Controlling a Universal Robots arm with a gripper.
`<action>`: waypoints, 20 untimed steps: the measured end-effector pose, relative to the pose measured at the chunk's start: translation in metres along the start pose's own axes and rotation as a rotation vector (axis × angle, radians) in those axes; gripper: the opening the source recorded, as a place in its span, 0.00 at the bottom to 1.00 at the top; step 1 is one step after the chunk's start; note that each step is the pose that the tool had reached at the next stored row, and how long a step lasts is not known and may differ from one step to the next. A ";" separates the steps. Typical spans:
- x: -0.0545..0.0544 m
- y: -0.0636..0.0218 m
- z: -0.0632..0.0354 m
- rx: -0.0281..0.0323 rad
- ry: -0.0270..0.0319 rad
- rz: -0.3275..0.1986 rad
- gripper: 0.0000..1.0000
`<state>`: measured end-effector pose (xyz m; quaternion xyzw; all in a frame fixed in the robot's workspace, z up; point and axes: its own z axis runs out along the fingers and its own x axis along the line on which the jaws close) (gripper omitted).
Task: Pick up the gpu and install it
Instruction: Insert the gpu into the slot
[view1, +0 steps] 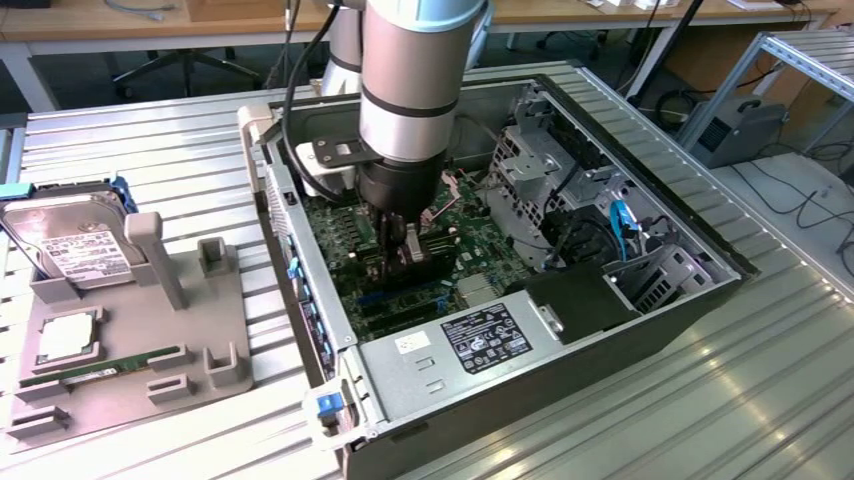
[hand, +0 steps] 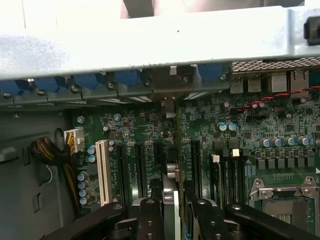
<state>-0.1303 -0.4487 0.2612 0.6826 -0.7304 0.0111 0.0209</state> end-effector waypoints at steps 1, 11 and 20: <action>0.000 0.0000 0.0000 -0.0001 -0.0001 0.002 0.27; -0.003 -0.0002 -0.0002 -0.0010 -0.0002 0.021 0.27; -0.004 -0.0001 -0.0012 -0.0006 -0.0003 0.013 0.27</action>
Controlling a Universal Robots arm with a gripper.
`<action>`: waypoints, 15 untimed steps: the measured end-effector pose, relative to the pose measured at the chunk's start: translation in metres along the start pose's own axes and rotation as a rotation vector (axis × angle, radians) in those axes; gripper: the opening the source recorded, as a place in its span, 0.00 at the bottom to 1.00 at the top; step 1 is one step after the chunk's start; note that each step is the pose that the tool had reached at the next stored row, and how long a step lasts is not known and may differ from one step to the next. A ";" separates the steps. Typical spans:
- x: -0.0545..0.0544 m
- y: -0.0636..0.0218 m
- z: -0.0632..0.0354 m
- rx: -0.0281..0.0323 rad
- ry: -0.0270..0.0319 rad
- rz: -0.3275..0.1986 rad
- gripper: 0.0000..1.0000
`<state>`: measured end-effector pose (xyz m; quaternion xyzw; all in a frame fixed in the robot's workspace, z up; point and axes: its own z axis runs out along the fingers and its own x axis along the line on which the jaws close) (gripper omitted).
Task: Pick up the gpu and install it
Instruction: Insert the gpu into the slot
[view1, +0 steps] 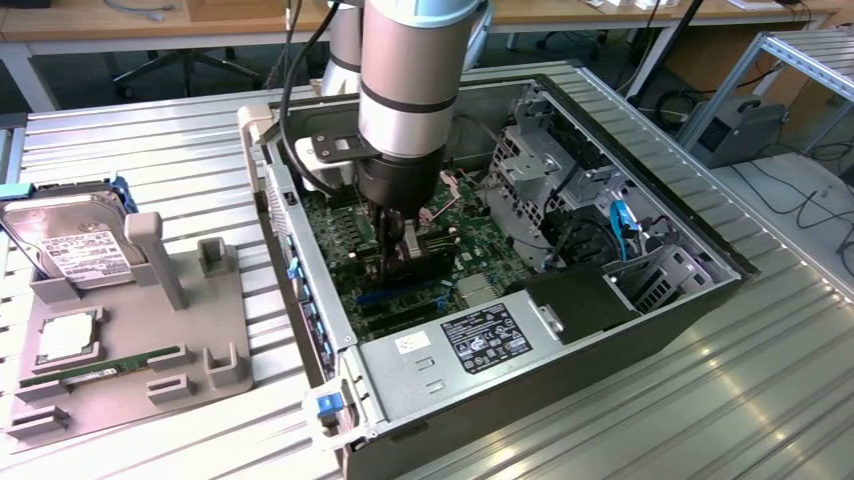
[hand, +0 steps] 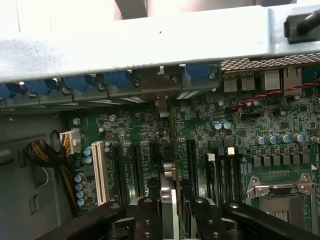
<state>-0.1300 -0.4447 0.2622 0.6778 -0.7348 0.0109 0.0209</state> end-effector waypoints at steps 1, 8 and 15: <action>0.000 0.0000 0.0000 0.0002 0.0000 -0.005 0.27; -0.001 -0.0002 0.0002 0.0010 0.0004 -0.021 0.27; -0.002 -0.0002 0.0006 0.0010 0.0005 -0.024 0.27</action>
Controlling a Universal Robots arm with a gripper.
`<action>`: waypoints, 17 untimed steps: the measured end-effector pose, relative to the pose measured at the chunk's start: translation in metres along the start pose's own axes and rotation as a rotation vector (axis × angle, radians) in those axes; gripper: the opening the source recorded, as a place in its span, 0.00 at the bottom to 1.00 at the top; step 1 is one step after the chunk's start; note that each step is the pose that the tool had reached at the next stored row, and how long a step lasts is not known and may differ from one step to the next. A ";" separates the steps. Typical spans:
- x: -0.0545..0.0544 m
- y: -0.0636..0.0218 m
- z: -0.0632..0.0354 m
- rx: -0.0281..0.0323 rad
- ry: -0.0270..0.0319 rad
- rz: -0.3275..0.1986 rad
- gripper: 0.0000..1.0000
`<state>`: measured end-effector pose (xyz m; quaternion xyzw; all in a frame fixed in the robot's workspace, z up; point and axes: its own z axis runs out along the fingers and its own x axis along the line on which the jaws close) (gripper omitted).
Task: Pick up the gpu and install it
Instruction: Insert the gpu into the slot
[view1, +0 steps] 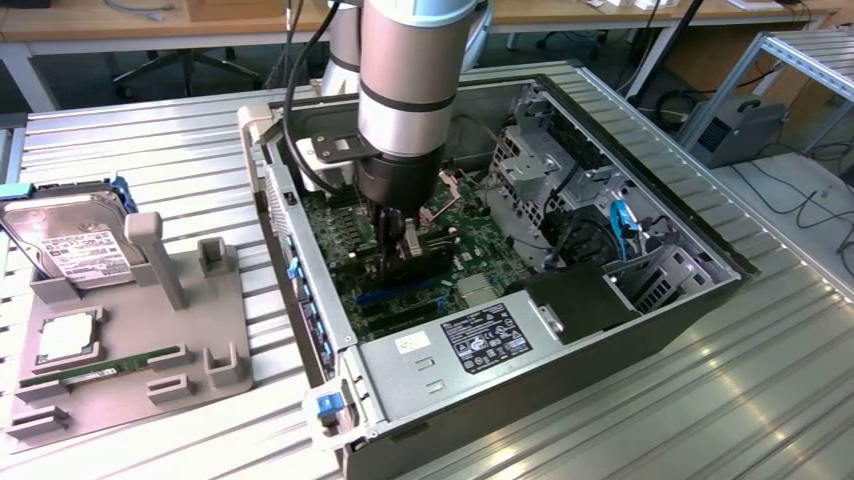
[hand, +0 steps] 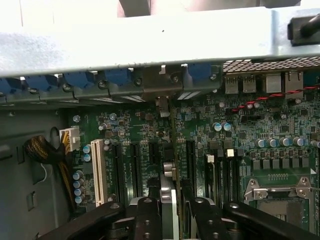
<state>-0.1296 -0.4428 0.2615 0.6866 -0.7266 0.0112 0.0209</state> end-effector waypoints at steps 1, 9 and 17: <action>0.000 0.0000 0.0002 0.0001 -0.0001 -0.001 0.27; -0.001 0.0000 0.0006 0.0002 0.0001 -0.003 0.27; -0.001 0.0000 0.0028 -0.0001 0.0000 -0.003 0.27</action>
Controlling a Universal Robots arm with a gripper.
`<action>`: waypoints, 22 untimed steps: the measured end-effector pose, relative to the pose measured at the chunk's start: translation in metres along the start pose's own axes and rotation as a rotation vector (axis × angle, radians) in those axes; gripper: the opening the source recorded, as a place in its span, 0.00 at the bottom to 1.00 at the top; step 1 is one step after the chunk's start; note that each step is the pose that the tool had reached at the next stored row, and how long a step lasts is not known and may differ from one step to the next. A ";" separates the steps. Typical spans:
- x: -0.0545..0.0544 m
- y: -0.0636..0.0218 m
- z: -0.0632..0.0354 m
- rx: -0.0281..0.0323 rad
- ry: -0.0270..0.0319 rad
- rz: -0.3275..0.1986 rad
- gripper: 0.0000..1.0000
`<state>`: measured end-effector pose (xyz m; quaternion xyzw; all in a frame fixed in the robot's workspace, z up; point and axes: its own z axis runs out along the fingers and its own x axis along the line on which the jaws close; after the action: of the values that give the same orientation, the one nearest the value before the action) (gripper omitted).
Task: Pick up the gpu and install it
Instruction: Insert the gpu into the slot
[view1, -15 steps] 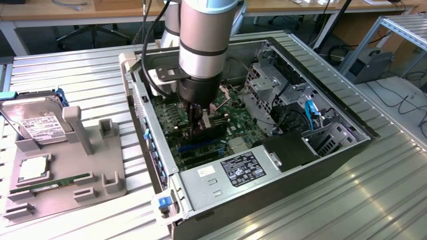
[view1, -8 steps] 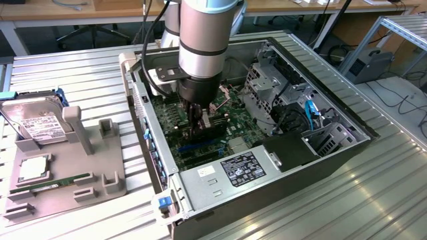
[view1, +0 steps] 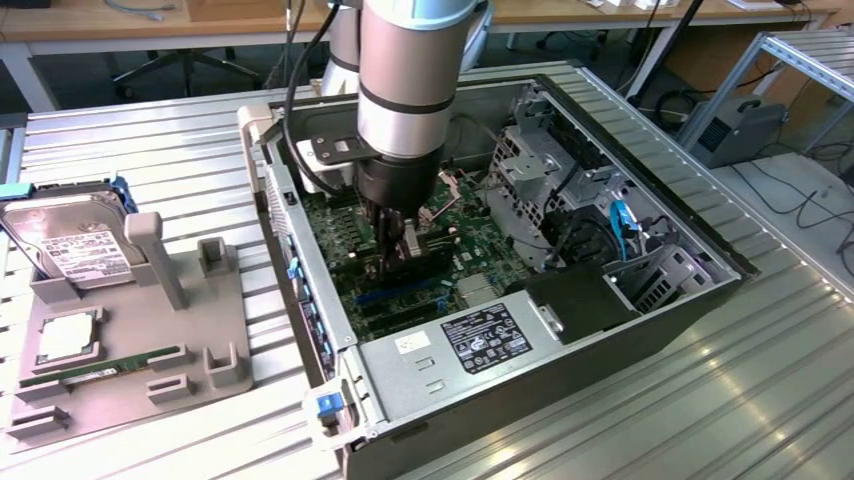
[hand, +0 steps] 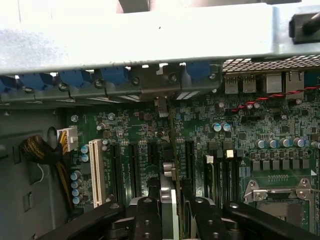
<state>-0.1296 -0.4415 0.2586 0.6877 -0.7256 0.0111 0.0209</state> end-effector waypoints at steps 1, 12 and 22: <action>0.000 0.0000 0.0003 -0.0001 0.0001 0.000 0.27; 0.000 -0.0007 0.0038 -0.0009 0.0001 0.000 0.27; 0.000 -0.0007 0.0055 -0.0009 -0.0009 0.000 0.29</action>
<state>-0.1290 -0.4414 0.2531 0.6877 -0.7256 0.0105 0.0209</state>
